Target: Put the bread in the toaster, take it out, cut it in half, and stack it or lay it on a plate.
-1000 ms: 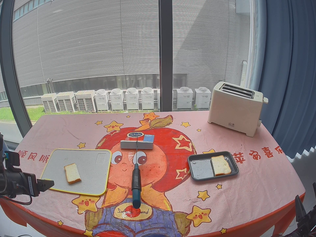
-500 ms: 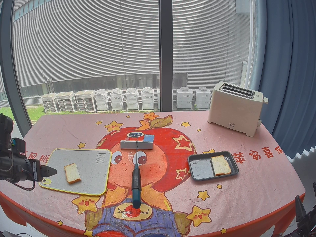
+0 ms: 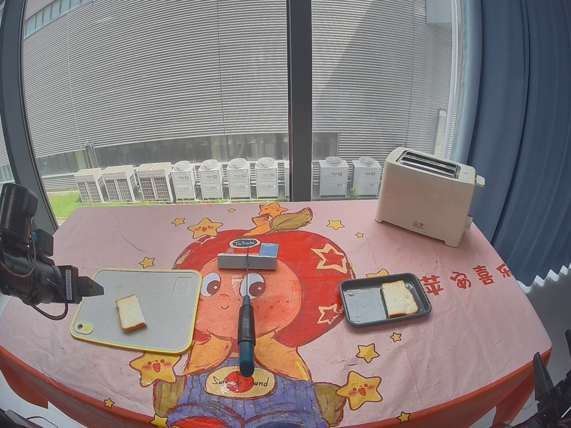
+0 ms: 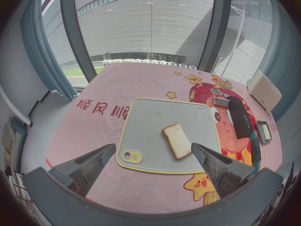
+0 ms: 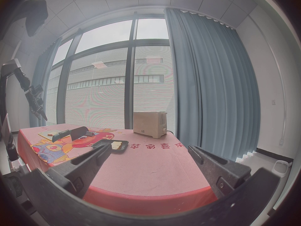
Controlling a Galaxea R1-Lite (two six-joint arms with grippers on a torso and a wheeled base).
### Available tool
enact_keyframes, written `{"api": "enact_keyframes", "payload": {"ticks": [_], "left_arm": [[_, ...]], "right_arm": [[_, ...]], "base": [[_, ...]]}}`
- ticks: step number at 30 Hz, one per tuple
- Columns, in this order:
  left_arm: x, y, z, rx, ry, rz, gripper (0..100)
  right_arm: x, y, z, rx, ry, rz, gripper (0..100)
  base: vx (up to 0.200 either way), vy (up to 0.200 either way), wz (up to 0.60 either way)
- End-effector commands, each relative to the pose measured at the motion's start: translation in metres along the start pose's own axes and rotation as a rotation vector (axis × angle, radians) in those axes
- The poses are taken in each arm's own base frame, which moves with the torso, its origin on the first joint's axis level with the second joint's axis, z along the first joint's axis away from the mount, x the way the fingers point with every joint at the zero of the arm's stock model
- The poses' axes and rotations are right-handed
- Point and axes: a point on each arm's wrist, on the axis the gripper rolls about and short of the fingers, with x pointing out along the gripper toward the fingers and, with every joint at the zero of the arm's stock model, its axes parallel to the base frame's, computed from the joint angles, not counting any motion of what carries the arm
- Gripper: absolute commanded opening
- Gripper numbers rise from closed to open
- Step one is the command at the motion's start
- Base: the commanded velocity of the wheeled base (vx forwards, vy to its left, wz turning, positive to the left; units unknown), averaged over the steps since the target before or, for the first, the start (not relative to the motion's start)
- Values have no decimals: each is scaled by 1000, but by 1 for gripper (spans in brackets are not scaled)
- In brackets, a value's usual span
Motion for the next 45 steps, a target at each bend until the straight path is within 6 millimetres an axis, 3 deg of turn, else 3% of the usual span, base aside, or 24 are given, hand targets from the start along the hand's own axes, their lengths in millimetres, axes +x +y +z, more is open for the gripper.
{"api": "enact_keyframes", "payload": {"ticks": [1,13,22,34,45], "left_arm": [[9,0,1,-1,31,5,100],[40,-2,5,-1,117,12,100],[43,-3,6,-3,109,10,100],[70,-1,10,-16,137,23,100],[76,2,11,-26,143,31,100]], "right_arm": [[0,0,-4,1,4,1,100],[0,0,-4,0,4,0,100],[0,0,-4,0,4,1,100],[0,0,-4,0,4,0,100],[0,0,-4,0,4,1,100]], "base": [[0,0,0],[0,0,0],[0,0,0],[0,0,0],[0,0,0]]}}
